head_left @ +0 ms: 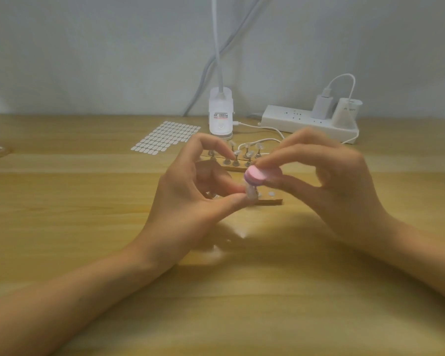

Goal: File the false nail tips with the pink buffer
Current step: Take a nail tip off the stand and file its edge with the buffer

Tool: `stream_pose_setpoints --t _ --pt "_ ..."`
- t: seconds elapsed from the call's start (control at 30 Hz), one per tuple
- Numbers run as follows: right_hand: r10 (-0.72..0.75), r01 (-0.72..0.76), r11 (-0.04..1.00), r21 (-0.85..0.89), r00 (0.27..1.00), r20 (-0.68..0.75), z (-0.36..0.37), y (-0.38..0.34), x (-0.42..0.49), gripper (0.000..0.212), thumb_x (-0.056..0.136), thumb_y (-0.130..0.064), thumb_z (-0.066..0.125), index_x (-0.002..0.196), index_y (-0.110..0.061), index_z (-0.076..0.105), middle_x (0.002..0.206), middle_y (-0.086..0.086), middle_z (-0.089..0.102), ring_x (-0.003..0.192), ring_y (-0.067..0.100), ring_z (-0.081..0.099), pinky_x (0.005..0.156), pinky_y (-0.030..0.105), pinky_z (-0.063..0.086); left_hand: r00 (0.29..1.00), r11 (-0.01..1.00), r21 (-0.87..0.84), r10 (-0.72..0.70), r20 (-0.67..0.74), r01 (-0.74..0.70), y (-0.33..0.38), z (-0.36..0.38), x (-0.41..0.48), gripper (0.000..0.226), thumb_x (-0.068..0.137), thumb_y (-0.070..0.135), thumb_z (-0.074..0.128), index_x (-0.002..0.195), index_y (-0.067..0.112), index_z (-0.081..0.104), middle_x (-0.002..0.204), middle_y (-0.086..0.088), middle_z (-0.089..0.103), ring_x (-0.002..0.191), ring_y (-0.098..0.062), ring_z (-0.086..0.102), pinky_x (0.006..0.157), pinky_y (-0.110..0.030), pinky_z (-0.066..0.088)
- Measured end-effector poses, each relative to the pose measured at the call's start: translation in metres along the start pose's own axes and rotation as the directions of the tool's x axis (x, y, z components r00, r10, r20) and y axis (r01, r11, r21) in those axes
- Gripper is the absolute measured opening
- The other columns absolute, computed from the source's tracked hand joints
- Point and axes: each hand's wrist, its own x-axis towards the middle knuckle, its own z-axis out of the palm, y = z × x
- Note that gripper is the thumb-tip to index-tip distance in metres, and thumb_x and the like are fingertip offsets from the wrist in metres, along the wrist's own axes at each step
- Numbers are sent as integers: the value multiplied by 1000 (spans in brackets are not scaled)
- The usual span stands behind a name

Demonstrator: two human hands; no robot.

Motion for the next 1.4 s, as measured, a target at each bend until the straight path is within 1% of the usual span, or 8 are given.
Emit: stream_pose_setpoints --t 0.2,0.4,0.5,0.67,0.8,0.9,1.0,1.4 --pt "-49 49 999 8 999 11 0 -3 -1 20 89 -20 74 108 -17 71 94 8 64 87 21 65 78 41 53 999 1000 -12 25 31 -24 1 1 -1 47 71 20 89 102 28 55 68 1 72 62 -9 69 55 -13 45" --pt "-73 74 997 -32 996 47 2 -3 -1 19 86 -16 76 105 -13 75 92 10 65 87 22 66 79 38 53 999 1000 -12 17 31 -16 1 -3 1 51 69 36 86 107 28 53 72 0 75 73 -18 76 60 -26 53" --pt "-70 71 997 -11 997 41 2 -4 -1 20 85 -16 76 105 -12 75 92 9 65 86 22 65 79 36 53 999 999 20 34 28 -34 4 -4 1 50 69 38 86 106 30 53 71 2 74 70 -13 73 54 -17 46" --pt "-38 38 999 -13 999 2 2 -3 0 21 86 -18 74 107 -15 72 94 8 64 87 21 66 80 40 53 998 998 49 45 36 -46 4 -3 1 50 72 29 89 106 28 52 70 2 74 70 -14 74 54 -15 44" --pt "-98 100 994 -38 994 52 3 -3 -1 20 86 -17 76 105 -13 75 94 5 65 87 17 65 82 29 52 997 999 11 52 61 -53 5 -1 -1 50 74 28 88 107 25 52 67 3 72 67 -12 73 51 -16 46" --pt "-29 29 999 -21 1000 -4 -1 -1 1 21 87 -17 76 107 -13 74 94 7 65 87 18 65 81 34 53 997 999 9 49 52 -49 5 -2 0 48 75 20 87 107 25 51 70 -2 74 66 -16 74 44 -21 45" --pt "-81 82 996 -25 995 64 2 -2 -1 19 86 -17 76 105 -13 76 94 6 66 87 20 65 81 33 52 996 998 6 58 67 -59 5 -1 0 49 74 26 88 106 25 51 68 2 73 66 -15 74 50 -15 46" --pt "-54 54 999 -3 998 37 1 -3 0 19 87 -17 76 106 -13 75 95 7 66 88 19 66 80 36 53 994 995 46 85 67 -88 4 -3 -1 49 75 21 87 107 22 51 71 -1 74 67 -15 74 51 -14 44"
